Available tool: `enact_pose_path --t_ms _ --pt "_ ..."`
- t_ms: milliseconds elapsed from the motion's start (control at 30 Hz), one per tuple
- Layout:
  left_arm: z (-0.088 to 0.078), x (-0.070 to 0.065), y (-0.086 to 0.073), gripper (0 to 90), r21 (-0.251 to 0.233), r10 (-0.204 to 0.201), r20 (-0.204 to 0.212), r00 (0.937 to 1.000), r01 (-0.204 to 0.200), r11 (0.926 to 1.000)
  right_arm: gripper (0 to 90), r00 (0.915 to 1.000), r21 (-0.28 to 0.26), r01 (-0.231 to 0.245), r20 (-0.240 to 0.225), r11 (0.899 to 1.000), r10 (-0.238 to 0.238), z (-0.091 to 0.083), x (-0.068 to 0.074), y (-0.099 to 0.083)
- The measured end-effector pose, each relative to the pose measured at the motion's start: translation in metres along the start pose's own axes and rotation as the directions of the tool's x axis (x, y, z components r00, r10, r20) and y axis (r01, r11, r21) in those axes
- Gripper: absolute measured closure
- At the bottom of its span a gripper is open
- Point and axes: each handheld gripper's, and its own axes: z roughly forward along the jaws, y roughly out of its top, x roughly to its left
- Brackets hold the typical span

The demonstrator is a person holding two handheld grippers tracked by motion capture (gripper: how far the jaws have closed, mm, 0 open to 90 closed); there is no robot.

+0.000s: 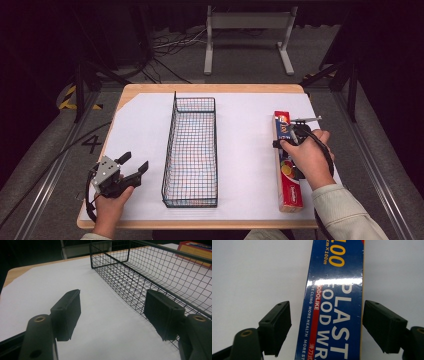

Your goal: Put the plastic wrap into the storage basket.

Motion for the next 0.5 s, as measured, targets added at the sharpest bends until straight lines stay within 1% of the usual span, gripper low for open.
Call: enact_pose_path --t_ms 100,167,400,500 --pt "0.000 0.000 0.000 30.3 0.001 0.000 -0.002 1.0000 0.000 1.0000 23.1 0.9998 0.028 0.006 0.021 1.000 -0.006 0.004 0.003 0.001" --pt "0.001 0.000 0.000 30.5 0.008 0.001 -0.005 1.0000 -0.001 1.0000 23.0 0.9989 0.037 0.009 0.046 0.999 -0.010 0.007 0.005 0.002" --pt "0.002 -0.001 0.001 30.9 0.004 0.002 -0.002 1.0000 -0.002 1.0000 22.1 0.9978 0.054 0.016 0.063 0.998 -0.020 0.014 0.007 0.001" --pt "0.003 -0.001 0.001 31.2 0.010 0.003 -0.008 1.0000 -0.003 0.9999 26.2 0.9964 0.082 0.027 0.078 0.996 -0.033 0.016 0.007 0.001"
